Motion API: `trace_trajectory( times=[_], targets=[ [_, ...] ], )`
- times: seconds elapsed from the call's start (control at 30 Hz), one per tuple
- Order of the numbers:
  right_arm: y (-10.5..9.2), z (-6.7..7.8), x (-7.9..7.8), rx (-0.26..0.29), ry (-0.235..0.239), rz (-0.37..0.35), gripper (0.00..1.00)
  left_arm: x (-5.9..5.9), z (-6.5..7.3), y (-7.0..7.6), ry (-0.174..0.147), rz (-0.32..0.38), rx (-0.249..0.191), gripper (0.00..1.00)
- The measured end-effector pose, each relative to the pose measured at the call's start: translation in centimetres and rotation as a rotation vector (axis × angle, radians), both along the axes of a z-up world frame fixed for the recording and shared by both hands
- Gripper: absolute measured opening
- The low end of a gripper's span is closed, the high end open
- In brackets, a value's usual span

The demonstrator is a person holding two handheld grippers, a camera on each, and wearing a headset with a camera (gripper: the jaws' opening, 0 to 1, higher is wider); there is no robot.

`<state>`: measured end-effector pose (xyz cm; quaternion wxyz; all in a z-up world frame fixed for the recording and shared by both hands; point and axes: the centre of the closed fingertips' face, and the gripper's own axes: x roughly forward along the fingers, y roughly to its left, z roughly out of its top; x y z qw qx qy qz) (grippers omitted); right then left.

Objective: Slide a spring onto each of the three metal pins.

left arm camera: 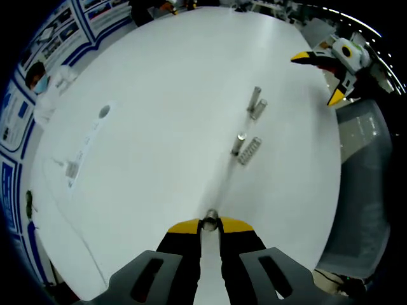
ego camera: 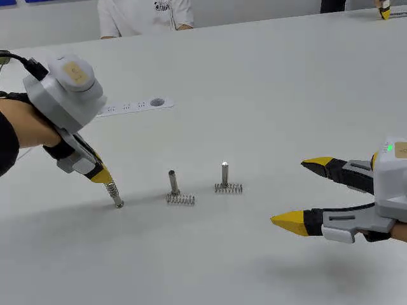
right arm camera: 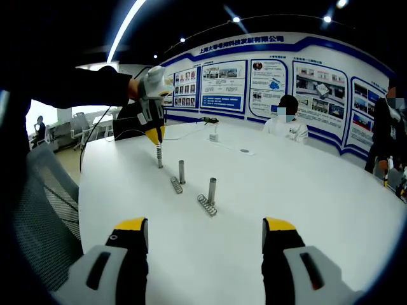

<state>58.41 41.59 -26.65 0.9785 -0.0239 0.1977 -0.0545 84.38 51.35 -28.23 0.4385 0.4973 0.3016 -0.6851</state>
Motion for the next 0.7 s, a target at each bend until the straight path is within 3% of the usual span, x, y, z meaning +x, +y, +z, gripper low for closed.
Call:
trace_trajectory(
  times=[0.7],
  targets=[
    [-0.1,-0.2,-0.1,0.004,0.005,-0.001,0.74,0.1,-1.7,0.0,-0.015,-0.004,0.012,0.1]
  ],
)
